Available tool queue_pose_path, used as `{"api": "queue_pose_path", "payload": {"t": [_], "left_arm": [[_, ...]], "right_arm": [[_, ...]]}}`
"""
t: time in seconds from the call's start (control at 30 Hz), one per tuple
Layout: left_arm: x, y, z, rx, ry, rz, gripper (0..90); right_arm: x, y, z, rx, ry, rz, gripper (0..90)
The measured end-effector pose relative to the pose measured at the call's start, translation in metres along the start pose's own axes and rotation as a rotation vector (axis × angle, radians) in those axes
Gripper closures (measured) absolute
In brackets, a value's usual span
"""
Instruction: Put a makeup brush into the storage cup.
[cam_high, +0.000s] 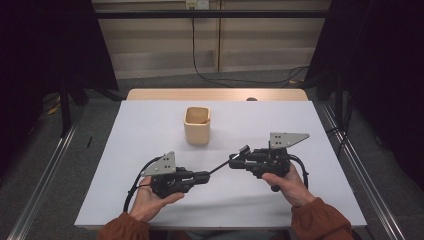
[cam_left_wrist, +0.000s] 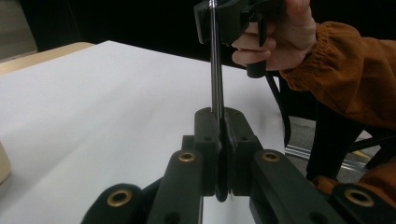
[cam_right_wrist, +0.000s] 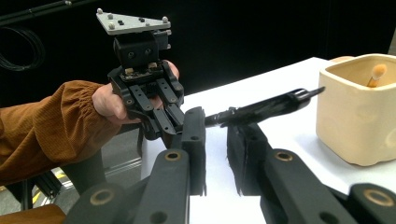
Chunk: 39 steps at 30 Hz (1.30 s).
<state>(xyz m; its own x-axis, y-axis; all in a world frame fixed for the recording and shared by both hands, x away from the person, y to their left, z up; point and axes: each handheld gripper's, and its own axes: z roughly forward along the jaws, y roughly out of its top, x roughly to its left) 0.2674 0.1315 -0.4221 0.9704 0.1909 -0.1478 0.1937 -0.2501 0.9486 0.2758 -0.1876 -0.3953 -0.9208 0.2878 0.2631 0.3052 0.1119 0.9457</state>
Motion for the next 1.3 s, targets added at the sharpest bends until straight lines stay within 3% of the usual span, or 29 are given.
{"api": "queue_pose_path", "payload": {"t": [0.53,0.73,0.9,1.07,1.2,1.23,1.3], "left_arm": [[0.000,-0.006,0.007,0.025,-0.014,0.017,84.9],[0.000,-0.008,0.010,0.023,0.006,0.015,79.2],[0.001,-0.009,0.009,0.014,0.030,0.011,74.3],[0.002,-0.008,0.005,-0.015,0.073,0.016,64.2],[0.002,-0.006,0.001,-0.032,0.108,0.004,47.7],[0.002,-0.005,0.001,-0.031,0.115,-0.005,47.7],[0.003,-0.005,-0.001,-0.027,0.151,-0.026,35.5]], "right_arm": [[-0.002,-0.001,0.002,-0.004,0.061,0.067,81.6],[-0.001,0.000,0.001,-0.012,0.107,0.083,85.4],[-0.002,0.000,0.001,-0.005,0.098,0.080,85.5],[-0.002,0.001,-0.001,-0.012,0.089,0.081,85.5],[-0.003,0.001,-0.003,-0.016,0.081,0.081,85.5],[-0.003,0.001,-0.003,-0.016,0.081,0.081,85.5],[-0.003,0.002,-0.004,-0.019,0.075,0.085,85.5]]}}
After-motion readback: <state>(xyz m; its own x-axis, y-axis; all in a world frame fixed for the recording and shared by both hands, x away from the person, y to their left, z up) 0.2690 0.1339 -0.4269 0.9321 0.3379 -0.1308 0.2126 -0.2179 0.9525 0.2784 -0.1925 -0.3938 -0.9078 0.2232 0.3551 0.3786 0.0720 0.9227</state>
